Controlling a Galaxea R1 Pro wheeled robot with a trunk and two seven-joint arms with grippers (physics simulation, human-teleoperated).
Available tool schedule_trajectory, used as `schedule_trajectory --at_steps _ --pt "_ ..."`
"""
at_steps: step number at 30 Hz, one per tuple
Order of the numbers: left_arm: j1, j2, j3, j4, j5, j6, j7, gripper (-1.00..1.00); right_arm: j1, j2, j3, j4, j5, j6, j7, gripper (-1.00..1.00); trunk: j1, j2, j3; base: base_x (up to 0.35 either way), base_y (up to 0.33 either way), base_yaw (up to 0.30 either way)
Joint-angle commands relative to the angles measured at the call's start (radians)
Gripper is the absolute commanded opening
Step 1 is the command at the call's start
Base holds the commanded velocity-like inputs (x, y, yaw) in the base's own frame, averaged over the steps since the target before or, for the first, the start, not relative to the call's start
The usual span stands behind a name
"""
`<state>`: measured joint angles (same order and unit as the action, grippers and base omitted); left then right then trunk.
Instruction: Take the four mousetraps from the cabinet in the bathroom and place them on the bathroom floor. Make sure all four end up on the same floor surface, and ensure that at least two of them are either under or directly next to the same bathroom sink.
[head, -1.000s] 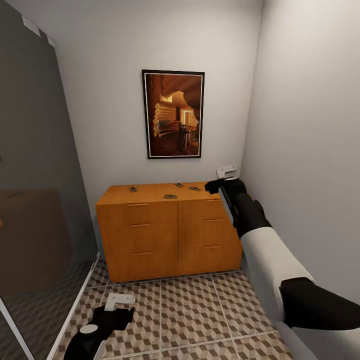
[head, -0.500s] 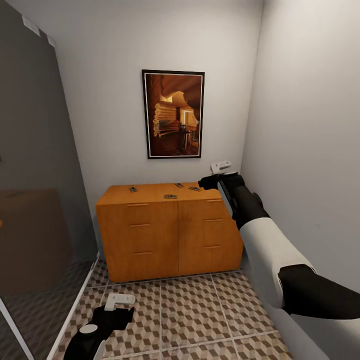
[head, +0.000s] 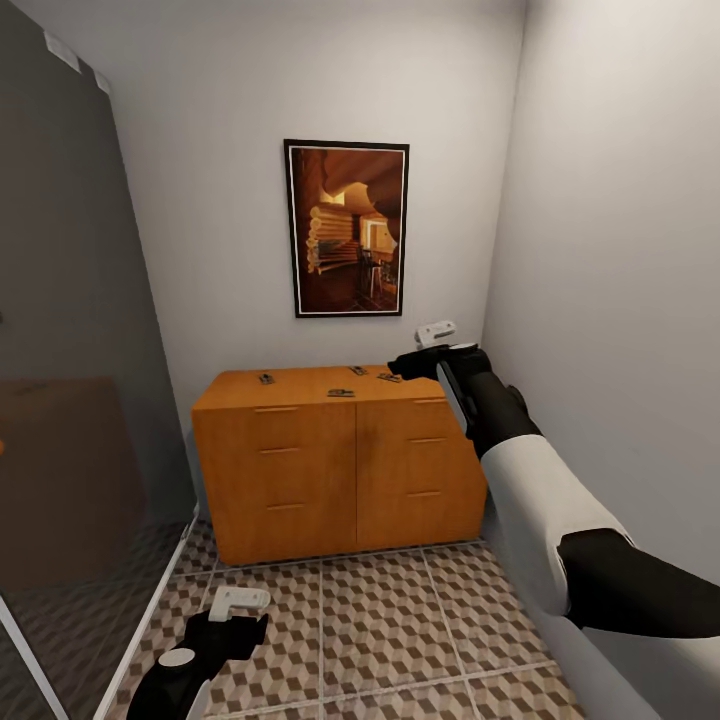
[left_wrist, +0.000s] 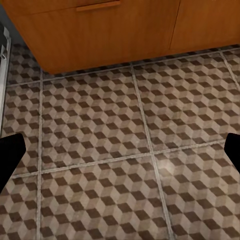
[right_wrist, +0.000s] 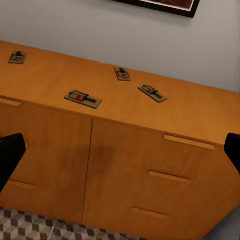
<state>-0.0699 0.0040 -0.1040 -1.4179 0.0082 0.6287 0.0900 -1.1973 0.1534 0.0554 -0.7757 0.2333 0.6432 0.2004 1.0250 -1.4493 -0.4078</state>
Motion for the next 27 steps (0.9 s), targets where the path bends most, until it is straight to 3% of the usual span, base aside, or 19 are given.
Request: schedule_trajectory --at_steps 1,17,27 --pt "-0.001 0.0 -0.002 -0.001 0.001 0.005 0.006 1.0 -0.001 0.0 0.0 0.0 0.011 0.004 0.007 1.0 0.0 -0.001 -0.001 0.0 0.0 0.0" --pt "-0.001 0.0 -0.002 -0.002 0.001 0.005 0.006 1.0 0.0 0.0 0.001 0.009 0.012 0.001 0.005 1.0 0.0 -0.001 -0.001 0.003 -0.002 0.0" --pt "-0.001 0.0 -0.003 0.013 0.002 0.008 0.006 1.0 0.002 -0.003 0.0 0.017 0.012 0.001 0.006 1.0 0.0 -0.001 -0.001 0.164 -0.122 0.0"
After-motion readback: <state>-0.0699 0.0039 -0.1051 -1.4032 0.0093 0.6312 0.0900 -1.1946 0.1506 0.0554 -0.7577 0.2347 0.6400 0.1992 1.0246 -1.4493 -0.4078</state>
